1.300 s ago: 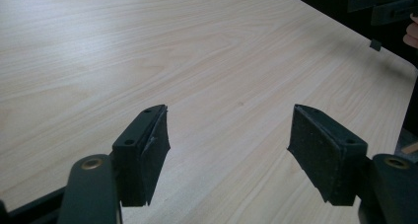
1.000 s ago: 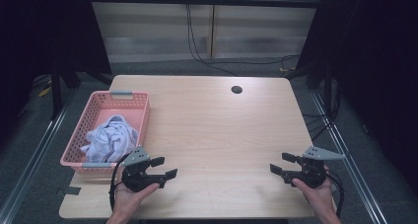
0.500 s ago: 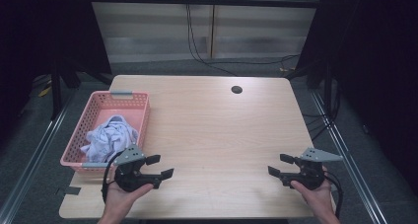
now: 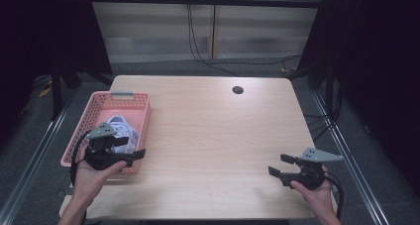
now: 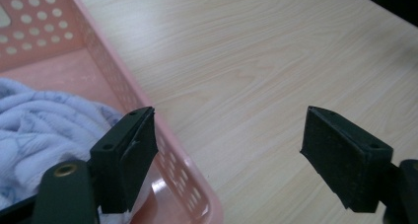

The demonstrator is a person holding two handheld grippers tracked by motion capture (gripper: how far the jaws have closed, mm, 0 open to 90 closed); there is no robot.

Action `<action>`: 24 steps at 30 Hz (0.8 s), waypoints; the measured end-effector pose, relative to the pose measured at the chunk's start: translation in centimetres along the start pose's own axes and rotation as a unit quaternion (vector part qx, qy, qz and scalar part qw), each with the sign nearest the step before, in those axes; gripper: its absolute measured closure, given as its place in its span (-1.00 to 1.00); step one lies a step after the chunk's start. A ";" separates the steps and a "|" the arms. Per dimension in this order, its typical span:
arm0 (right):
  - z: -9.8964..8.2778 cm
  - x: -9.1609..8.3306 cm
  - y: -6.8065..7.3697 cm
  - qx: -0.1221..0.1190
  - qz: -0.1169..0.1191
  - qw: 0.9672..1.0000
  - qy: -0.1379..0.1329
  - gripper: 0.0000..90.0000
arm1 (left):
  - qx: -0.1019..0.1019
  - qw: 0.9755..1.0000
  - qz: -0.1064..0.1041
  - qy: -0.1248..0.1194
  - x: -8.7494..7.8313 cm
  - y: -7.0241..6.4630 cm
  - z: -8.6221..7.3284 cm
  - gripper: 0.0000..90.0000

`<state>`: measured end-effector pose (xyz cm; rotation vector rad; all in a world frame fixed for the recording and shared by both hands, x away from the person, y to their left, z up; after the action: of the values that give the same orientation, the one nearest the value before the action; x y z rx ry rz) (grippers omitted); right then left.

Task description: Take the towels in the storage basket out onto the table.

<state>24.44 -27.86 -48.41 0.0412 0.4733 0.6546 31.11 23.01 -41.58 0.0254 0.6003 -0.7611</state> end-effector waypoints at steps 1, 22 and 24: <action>0.0 0.1 0.0 -0.001 0.004 1.000 0.001 -0.41 | -0.010 1.000 0.002 0.001 -0.2 0.4 0.1 -0.54; 0.0 0.7 0.1 -0.007 0.005 1.000 0.007 -0.41 | -0.041 0.991 0.104 0.077 0.0 10.1 -0.3 -0.64; 0.0 0.8 0.0 -0.002 0.007 1.000 0.009 -0.41 | -0.055 0.990 0.098 0.083 0.5 10.7 -0.2 -0.65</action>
<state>24.95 -27.37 -48.71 0.0354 0.4889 0.6708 38.34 30.58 -44.00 0.0459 0.7849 -0.5367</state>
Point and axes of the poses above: each handheld gripper's, and its own axes: x roughly forward along the jaws, z roughly out of its top, y roughly to its left, the point moved 4 cm from there along x, roughly forward along the jaws, and after that the axes turned 7 degrees about -y, right-handed, at the moved point
